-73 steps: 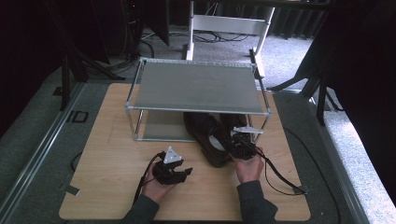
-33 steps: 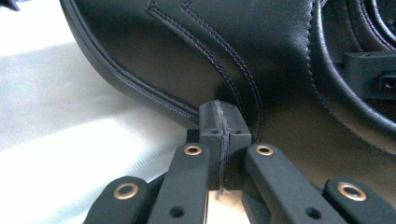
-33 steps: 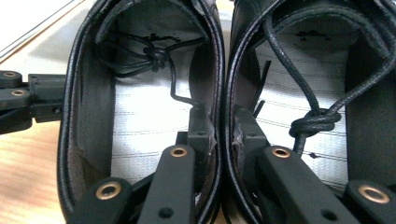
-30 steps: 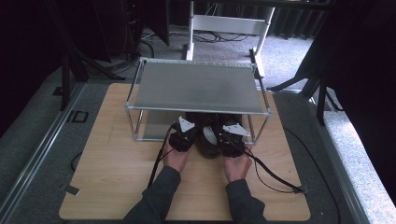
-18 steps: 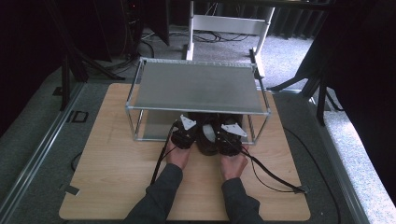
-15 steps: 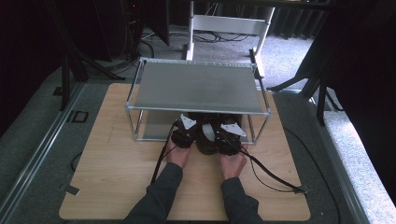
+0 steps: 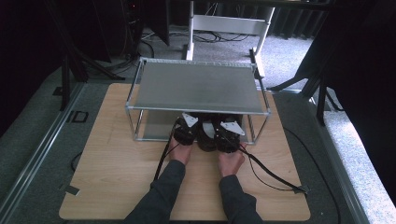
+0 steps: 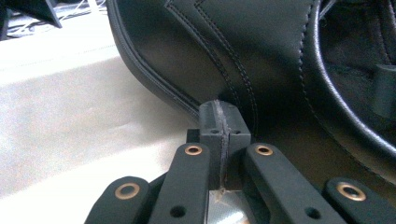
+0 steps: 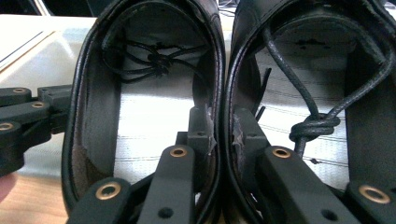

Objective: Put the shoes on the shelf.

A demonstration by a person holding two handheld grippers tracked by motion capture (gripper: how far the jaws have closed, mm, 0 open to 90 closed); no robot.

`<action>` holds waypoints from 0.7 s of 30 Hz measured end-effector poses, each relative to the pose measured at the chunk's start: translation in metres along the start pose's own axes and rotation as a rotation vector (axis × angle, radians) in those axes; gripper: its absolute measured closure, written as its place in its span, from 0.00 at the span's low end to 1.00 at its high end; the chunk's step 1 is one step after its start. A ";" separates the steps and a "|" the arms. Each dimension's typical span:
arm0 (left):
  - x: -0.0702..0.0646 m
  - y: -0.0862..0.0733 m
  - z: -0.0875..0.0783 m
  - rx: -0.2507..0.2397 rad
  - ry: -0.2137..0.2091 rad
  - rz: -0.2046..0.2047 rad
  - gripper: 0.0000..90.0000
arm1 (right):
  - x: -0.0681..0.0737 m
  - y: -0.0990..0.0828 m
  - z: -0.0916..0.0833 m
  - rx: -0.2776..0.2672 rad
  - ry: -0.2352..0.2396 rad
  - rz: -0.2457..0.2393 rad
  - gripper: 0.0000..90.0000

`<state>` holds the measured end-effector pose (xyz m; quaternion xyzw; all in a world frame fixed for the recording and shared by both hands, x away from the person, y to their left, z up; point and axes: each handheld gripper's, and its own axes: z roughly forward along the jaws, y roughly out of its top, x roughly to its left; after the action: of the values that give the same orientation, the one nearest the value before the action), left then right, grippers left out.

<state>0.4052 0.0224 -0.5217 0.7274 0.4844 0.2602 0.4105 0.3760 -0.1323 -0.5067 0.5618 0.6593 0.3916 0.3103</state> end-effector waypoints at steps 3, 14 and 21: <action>0.002 0.001 0.003 0.002 0.015 0.011 1.00 | 0.005 0.001 0.001 -0.003 -0.023 -0.017 0.89; 0.002 0.004 0.006 -0.006 0.048 0.008 1.00 | 0.009 0.002 0.006 -0.023 -0.016 -0.004 0.88; 0.000 0.003 0.009 -0.007 0.068 0.012 1.00 | 0.009 0.001 0.007 -0.041 -0.020 -0.013 0.88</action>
<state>0.4135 0.0186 -0.5240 0.7198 0.4928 0.2886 0.3947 0.3814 -0.1220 -0.5090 0.5549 0.6516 0.3975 0.3311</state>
